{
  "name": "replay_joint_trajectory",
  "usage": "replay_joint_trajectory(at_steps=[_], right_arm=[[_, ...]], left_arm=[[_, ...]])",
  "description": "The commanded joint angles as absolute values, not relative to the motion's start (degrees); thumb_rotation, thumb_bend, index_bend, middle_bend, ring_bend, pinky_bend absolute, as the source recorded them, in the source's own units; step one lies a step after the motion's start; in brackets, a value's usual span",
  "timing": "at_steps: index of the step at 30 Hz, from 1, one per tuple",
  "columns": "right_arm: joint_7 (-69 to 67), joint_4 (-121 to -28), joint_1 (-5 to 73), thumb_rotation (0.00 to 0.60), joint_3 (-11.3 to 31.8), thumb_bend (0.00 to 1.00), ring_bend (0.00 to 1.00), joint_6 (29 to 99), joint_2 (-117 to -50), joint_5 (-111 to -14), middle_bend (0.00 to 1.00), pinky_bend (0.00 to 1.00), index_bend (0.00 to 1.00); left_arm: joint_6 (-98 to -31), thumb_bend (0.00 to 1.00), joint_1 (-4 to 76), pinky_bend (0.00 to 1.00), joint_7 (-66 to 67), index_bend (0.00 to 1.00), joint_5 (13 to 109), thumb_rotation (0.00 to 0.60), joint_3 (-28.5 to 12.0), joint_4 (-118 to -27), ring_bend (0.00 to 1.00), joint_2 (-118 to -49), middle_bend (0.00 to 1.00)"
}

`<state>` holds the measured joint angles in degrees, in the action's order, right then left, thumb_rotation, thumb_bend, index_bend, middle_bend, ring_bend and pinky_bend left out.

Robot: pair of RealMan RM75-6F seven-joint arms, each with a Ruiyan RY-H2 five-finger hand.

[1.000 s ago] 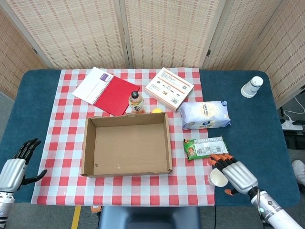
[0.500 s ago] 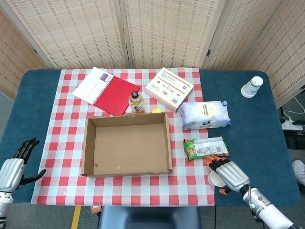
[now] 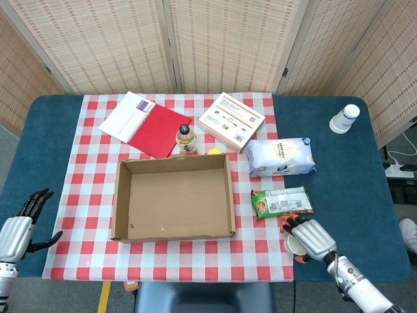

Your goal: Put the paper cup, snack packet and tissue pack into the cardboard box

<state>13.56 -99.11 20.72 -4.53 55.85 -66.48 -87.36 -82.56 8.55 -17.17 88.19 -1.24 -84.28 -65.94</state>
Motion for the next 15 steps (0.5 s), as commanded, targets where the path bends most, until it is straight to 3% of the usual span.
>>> replay_joint_trajectory(at_steps=[1, 15], right_arm=[[13.75, -98.52, 20.52, 0.600, -4.51, 0.04, 0.17, 56.32, -67.20, -87.19, 0.17, 0.45, 0.40], [15.08, -95.74, 20.19, 0.600, -4.34, 0.08, 0.30, 58.26, -70.45, -86.82, 0.30, 0.53, 0.60]], left_arm=[[-82.56, 0.23, 8.55, 0.22, -17.24, 0.09, 88.17, 0.600, -1.26, -84.27, 0.00, -65.92, 0.03], [-82.38, 0.23, 8.61, 0.22, -17.44, 0.09, 88.01, 0.600, -1.32, -84.07, 0.00, -65.97, 0.03]])
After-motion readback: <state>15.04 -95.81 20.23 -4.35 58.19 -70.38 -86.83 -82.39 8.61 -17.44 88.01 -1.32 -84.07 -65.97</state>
